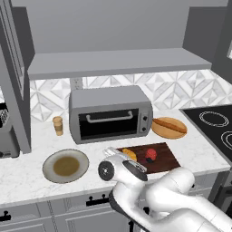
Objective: From the different types of pastries on the counter, select a croissant and place it on the cutting board. Then retrieve a jar of jam from the cabinet and place it alongside the croissant on the cutting board.
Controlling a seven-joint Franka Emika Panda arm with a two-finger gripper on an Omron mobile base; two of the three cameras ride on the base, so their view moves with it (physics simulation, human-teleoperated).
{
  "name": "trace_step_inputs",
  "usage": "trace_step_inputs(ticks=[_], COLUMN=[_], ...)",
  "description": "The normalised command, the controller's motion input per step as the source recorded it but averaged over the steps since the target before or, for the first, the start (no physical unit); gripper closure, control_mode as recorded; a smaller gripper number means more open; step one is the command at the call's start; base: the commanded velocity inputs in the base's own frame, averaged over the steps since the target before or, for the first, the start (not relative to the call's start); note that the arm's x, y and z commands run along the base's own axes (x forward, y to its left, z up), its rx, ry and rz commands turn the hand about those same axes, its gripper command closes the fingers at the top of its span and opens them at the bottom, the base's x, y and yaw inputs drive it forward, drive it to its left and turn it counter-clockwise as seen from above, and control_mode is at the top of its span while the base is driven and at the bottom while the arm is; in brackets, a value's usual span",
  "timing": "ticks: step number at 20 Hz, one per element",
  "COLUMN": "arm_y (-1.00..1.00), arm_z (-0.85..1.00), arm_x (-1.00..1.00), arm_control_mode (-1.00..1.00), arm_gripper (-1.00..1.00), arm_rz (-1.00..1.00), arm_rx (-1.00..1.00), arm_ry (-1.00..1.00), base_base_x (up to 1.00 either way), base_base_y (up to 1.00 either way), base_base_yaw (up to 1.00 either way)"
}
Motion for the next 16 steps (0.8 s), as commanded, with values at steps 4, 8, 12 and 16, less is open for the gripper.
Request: trace_step_inputs(ticks=[4,8,12,16], arm_y=[1.0,0.89,0.03,0.0], arm_z=[-0.13,0.0,0.0,0.0], arm_x=[-0.99,-0.99,0.0,0.0], arm_control_mode=[-1.0,-1.0,-1.0,-1.0], arm_gripper=[-1.0,-1.0,-1.0,-1.0], arm_rz=[0.34,0.24,0.01,0.0], arm_rx=[-0.26,-0.32,0.0,0.0], arm_ry=[-0.08,-0.22,0.0,0.0], base_base_x=[0.0,0.0,0.0,0.0], base_base_y=[0.0,0.0,0.0,0.0], base_base_yaw=[0.0,0.0,0.0,0.0])
